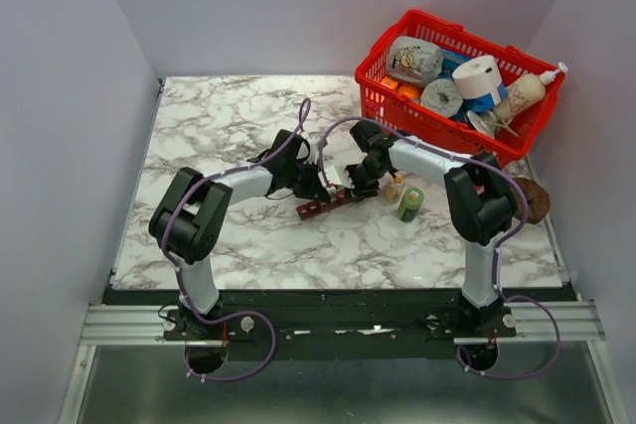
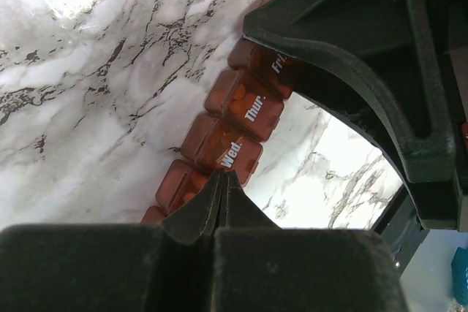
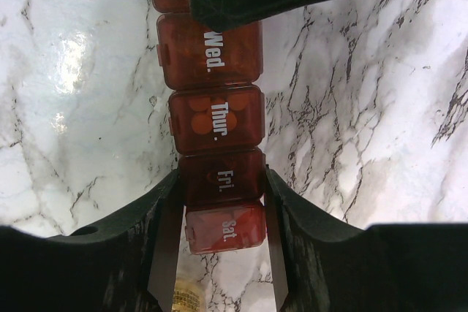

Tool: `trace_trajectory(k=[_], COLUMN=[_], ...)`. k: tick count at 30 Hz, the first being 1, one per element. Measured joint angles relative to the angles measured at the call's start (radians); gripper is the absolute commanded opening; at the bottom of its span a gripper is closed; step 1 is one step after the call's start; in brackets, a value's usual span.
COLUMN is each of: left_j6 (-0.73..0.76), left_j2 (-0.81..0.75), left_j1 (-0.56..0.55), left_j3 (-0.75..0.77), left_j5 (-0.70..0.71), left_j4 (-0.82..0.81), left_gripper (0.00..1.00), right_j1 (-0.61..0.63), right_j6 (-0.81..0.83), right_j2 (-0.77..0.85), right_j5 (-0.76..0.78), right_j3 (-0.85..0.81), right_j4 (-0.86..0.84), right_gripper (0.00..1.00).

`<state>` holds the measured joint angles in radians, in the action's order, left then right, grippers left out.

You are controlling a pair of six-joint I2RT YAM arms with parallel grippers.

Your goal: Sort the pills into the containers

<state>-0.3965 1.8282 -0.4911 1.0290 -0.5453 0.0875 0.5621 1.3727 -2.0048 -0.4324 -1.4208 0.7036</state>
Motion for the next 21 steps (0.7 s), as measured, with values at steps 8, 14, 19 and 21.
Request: trace_trajectory(k=[8, 14, 19, 21], left_j6=[-0.010, -0.043, -0.069, -0.078], left_j2=[-0.019, -0.046, -0.093, -0.108], left_j1=[0.000, 0.012, 0.021, 0.026], left_j3=[-0.017, -0.017, -0.017, -0.017], left_j5=[0.004, 0.008, -0.013, -0.027], left_j4=[-0.032, -0.002, 0.006, 0.004], left_gripper=[0.14, 0.16, 0.15, 0.15], right_j1=[0.000, 0.000, 0.000, 0.000], right_j6=[-0.005, -0.012, -0.014, -0.015], right_j2=[-0.001, -0.002, -0.002, -0.002], right_j5=[0.002, 0.006, 0.009, 0.009], right_j3=[-0.001, -0.002, -0.002, -0.002], right_j4=[0.000, -0.007, -0.009, -0.010], right_gripper=[0.47, 0.47, 0.47, 0.47])
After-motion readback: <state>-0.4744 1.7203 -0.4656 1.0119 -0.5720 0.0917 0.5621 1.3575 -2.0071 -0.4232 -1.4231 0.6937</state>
